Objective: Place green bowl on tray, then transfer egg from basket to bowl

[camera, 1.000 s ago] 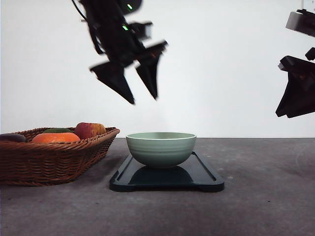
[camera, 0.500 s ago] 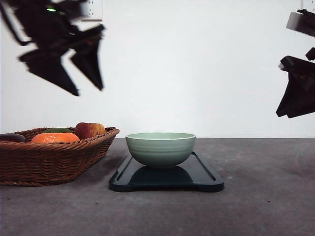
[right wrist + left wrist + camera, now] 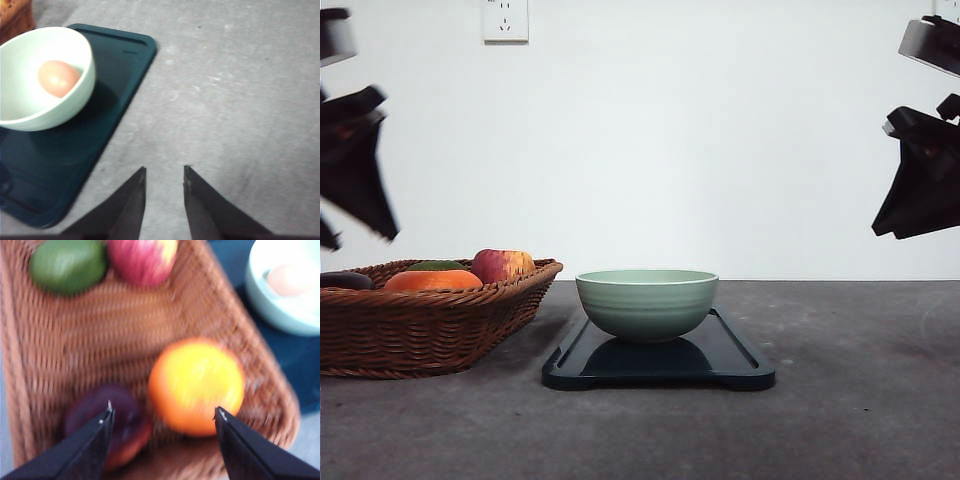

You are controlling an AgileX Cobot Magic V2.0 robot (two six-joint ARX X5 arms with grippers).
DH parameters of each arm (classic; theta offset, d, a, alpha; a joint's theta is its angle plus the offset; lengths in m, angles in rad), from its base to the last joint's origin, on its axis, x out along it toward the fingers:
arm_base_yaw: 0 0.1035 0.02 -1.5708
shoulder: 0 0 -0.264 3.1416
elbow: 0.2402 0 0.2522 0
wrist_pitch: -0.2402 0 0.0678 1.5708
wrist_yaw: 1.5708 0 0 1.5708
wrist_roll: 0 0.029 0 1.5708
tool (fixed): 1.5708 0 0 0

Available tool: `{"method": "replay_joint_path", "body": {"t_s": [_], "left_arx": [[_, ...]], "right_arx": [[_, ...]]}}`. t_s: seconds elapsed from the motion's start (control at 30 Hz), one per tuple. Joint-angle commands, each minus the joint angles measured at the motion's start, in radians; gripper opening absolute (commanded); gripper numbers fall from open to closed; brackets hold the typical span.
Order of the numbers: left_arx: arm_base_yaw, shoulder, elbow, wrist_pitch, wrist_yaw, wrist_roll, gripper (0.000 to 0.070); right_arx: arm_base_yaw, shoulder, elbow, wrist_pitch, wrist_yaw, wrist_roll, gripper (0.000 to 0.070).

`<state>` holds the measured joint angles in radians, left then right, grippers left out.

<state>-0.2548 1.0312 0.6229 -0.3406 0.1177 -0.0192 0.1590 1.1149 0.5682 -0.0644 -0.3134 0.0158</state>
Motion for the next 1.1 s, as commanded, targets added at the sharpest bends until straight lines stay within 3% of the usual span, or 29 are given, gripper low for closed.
{"method": "replay_joint_path", "body": {"t_s": [0.0, 0.4, 0.43, 0.47, 0.5, 0.53, 0.57, 1.07], "left_arx": [[0.005, -0.011, -0.023, 0.005, 0.011, -0.011, 0.0389], [0.02, -0.085, -0.057, 0.049, 0.011, -0.053, 0.0377], [0.02, -0.085, -0.057, 0.049, 0.011, -0.051, 0.0308], [0.02, -0.085, -0.057, 0.05, 0.011, -0.048, 0.0181], [0.02, -0.085, -0.057, 0.049, 0.011, -0.045, 0.0098], [0.02, -0.085, -0.057, 0.049, 0.011, -0.043, 0.0031], [0.02, -0.085, -0.057, 0.049, 0.011, -0.043, 0.0012], [0.02, -0.087, -0.057, 0.05, 0.011, -0.045, 0.0]], "right_arx": [[0.011, 0.008, 0.002, 0.003, -0.014, 0.011, 0.0143], [0.082, 0.008, 0.002, 0.001, -0.064, -0.003, 0.0144], [0.082, 0.008, 0.002, 0.001, -0.069, -0.003, 0.0128], [0.082, 0.008, 0.002, 0.001, -0.072, -0.003, 0.0097], [0.081, 0.008, 0.002, 0.006, -0.072, -0.004, 0.0055], [0.08, 0.008, 0.002, 0.012, -0.071, -0.005, 0.0009], [0.079, 0.008, 0.002, 0.016, -0.073, -0.003, 0.0003], [0.08, 0.008, 0.002, 0.023, -0.101, 0.002, 0.0003]]}}
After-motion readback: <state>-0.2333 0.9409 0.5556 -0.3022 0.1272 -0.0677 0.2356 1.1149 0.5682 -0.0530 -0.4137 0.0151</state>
